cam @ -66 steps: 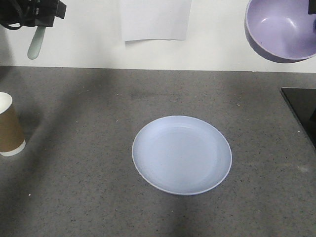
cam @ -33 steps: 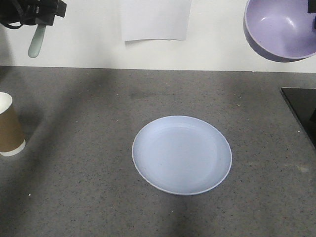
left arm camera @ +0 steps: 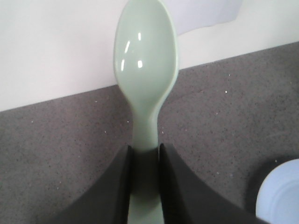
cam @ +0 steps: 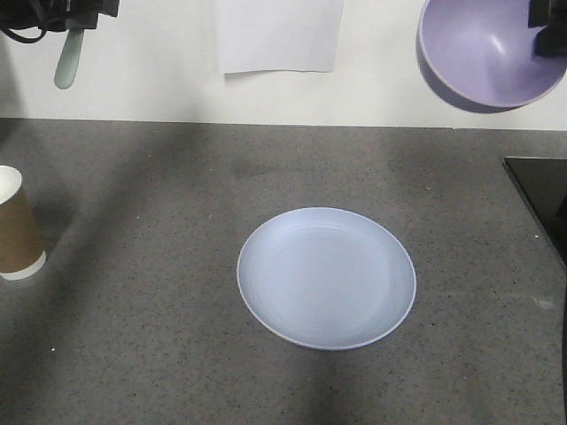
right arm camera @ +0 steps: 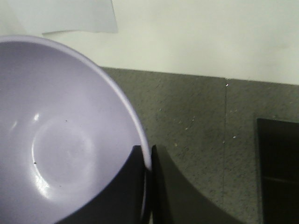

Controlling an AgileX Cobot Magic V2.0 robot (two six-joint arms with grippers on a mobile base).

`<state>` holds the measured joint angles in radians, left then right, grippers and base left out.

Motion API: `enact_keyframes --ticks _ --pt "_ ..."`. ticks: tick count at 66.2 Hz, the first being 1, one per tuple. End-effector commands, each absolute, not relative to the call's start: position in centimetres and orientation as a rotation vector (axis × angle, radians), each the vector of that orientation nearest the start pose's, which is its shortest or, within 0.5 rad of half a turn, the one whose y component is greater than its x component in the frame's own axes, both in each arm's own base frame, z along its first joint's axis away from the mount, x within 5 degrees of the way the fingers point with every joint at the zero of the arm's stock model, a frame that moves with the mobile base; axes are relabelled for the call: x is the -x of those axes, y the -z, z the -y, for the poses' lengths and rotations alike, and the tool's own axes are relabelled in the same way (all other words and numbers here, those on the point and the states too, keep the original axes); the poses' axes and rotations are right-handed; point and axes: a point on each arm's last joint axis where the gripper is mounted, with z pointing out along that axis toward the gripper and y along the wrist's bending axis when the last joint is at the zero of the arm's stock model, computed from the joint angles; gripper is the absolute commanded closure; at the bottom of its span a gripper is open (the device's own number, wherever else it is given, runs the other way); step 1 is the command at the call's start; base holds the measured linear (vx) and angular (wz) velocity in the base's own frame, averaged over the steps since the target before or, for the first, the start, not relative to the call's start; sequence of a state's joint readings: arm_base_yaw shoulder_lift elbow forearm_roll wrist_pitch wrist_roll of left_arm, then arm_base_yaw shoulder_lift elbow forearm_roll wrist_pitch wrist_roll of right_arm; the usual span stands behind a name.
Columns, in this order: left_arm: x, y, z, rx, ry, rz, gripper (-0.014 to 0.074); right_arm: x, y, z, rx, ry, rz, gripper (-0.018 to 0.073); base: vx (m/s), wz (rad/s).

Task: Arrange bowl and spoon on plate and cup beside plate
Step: 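Lower the lavender bowl with the right gripper onto the blue plate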

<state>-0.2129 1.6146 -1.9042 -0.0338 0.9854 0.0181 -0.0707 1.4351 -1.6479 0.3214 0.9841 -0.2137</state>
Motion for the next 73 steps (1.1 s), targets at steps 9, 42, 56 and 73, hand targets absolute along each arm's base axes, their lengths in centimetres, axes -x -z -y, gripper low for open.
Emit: enact_keyframes --ticks 9,42,56,73 --pt "-32.7 -49.5 7.5 -0.231 0.179 -2.016 0.0603 -33.0 -42.4 -0.8 0.138 -0.372 -2.318 0.0548 0.00 0.00" --pt "-32.5 -49.0 7.4 -0.240 0.170 -2.074 0.0603 -36.2 -34.7 -9.4 0.552 -0.279 -2.593 0.0494 0.00 0.00" --pt "-32.4 -48.8 7.4 -0.244 0.168 -2.102 0.0603 -36.5 -33.0 -12.5 0.653 -0.300 -2.609 0.0482 0.00 0.00" --pt "-32.3 -48.8 7.4 -0.245 0.168 -2.108 0.0603 -37.2 -31.0 -14.1 0.665 -0.366 -2.639 0.0475 0.00 0.00"
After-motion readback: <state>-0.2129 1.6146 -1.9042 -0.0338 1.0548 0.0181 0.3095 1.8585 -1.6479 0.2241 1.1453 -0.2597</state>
